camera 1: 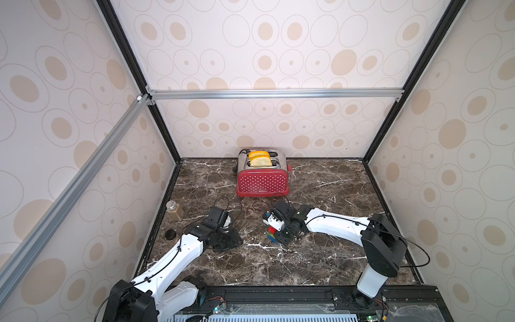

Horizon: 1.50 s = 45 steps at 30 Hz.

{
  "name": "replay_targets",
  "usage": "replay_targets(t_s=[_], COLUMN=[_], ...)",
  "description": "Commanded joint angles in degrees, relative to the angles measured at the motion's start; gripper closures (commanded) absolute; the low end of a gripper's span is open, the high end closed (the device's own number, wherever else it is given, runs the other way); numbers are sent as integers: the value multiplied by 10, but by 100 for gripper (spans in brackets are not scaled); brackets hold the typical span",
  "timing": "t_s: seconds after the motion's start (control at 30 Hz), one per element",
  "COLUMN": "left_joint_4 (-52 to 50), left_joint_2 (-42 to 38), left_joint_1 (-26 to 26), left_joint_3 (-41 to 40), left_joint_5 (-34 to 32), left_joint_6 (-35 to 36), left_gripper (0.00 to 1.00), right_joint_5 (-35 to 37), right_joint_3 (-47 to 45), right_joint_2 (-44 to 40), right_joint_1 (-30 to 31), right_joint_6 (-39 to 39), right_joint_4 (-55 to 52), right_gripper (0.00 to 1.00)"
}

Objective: Assemble the number 5 with lego
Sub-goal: Assemble the lego brick with the lego brick.

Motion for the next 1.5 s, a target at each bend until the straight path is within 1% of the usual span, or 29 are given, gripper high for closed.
replay_targets(t_s=[0.0,0.13,0.37,0.5,0.53,0.6,0.77,0.8,1.03,1.27,1.37,1.47], left_joint_4=[-10,-9,-10,-10,-10,-10,-10,-10,-10,-9,4,34], left_joint_2=[1,0,0,0,0,0,2,3,4,8,4,-16], left_joint_1=[-2,-2,-2,-2,-2,-2,-2,-2,-2,-2,-2,-2], left_joint_3=[2,1,2,2,1,2,2,2,2,7,10,9], left_joint_5=[-6,-6,-6,-6,-6,-6,-5,-5,-5,-5,6,27], left_joint_6=[8,7,8,7,8,8,8,8,9,12,16,18], left_gripper=[49,49,49,49,49,49,49,49,49,49,48,46], right_joint_5=[57,66,74,75,76,79,79,78,65,28,6,-15], right_joint_3=[-35,-16,5,13,13,13,17,18,26,30,26,15], right_joint_2=[52,35,10,-1,-5,-14,-31,-35,-67,-104,-112,-122], right_joint_1=[-6,-6,-7,-7,-6,-7,-7,-6,-7,-7,-9,-14], right_joint_6=[-1,-3,-5,-4,-5,-4,-4,-5,-8,-13,-13,-8], right_joint_4=[-54,-68,-78,-86,-85,-85,-89,-89,-98,-98,-88,-70], right_gripper=[77,75,67,65,63,56,44,43,39,39,39,39])
